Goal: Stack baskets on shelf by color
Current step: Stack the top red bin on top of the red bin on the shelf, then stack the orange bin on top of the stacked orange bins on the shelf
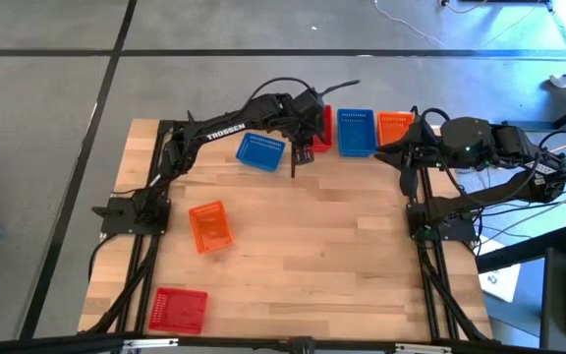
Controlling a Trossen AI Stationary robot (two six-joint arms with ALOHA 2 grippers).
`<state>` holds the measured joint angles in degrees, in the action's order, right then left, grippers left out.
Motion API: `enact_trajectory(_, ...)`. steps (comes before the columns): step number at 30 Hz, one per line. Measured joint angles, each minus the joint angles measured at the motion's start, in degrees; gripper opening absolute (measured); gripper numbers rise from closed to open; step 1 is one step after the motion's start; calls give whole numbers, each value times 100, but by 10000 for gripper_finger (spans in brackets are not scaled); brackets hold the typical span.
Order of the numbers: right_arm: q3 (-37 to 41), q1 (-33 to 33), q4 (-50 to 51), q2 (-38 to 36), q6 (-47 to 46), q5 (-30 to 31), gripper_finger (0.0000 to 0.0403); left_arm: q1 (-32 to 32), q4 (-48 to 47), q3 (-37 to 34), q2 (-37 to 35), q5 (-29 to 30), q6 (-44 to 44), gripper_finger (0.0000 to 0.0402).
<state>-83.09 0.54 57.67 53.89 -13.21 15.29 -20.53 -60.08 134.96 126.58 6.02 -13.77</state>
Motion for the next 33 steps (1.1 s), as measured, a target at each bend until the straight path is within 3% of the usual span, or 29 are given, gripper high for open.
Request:
enact_trajectory(9, 0, 0, 0, -4, 169, 6, 81, 320, -142, 4, -776, 91, 39, 55)
enact_trajectory(14, 0, 0, -10, -2, 429, -37, 81, 668, -520, 2, -1401, 90, 519, 55)
enact_trajectory(20, 0, -2, -68, 5, 686, -108, 81, 1007, -838, 11, -1922, 92, 1908, 55)
enact_trajectory(24, -4, -2, -246, 155, 1232, -666, 81, 1170, -1708, 9, -2203, 126, 2685, 55)
enact_trajectory(30, -224, 0, -429, 751, 1661, -1045, 81, 1636, -3055, 1, -2396, 545, 3765, 55)
enact_trajectory(33, -596, 0, -274, 1211, 1788, -1103, 81, 1967, -2945, -7, -2519, 672, 4037, 55)
